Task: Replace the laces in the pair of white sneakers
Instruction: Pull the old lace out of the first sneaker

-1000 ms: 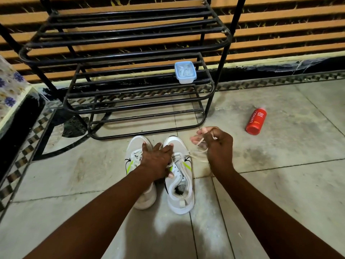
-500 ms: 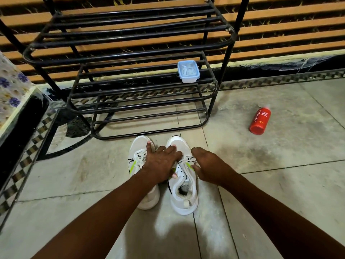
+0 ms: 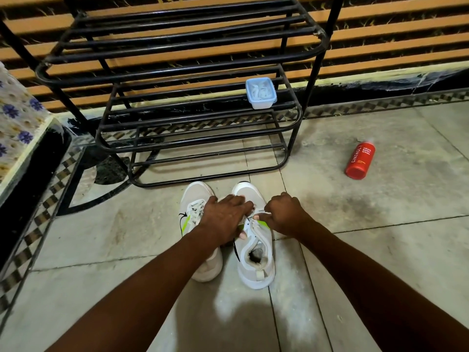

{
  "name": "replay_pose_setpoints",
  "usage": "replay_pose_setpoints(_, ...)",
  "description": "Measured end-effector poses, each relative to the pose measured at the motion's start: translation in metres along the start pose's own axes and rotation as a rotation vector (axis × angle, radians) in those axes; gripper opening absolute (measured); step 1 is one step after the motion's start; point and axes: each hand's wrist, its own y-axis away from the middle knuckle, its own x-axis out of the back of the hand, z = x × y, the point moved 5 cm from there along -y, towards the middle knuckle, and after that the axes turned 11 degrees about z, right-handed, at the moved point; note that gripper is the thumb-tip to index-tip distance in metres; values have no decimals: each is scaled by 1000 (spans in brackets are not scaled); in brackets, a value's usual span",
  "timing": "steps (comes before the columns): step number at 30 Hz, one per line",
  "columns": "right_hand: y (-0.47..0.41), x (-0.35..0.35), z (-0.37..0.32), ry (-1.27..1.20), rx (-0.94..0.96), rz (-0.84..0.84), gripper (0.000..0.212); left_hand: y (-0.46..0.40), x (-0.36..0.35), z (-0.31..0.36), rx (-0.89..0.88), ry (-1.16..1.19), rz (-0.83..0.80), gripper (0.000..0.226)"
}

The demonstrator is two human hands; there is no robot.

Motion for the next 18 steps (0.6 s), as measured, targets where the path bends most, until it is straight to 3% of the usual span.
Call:
replay_pose_setpoints(4,-5,-1,0,43,-6,9,53,3,1,1,-7,-6,16,73)
replay_pose_setpoints(10,-1,-7,0,-118,-104,-39,43,5,0,2,-6,31,-16,75)
replay_pose_setpoints(15,10,-10,-1,-326,-214,112,37,3,3,2,5,83,-51,71)
replay_pose_setpoints(18,16,-16,-2,-355,-234,186,44,3,1,2,12,90,-73,71)
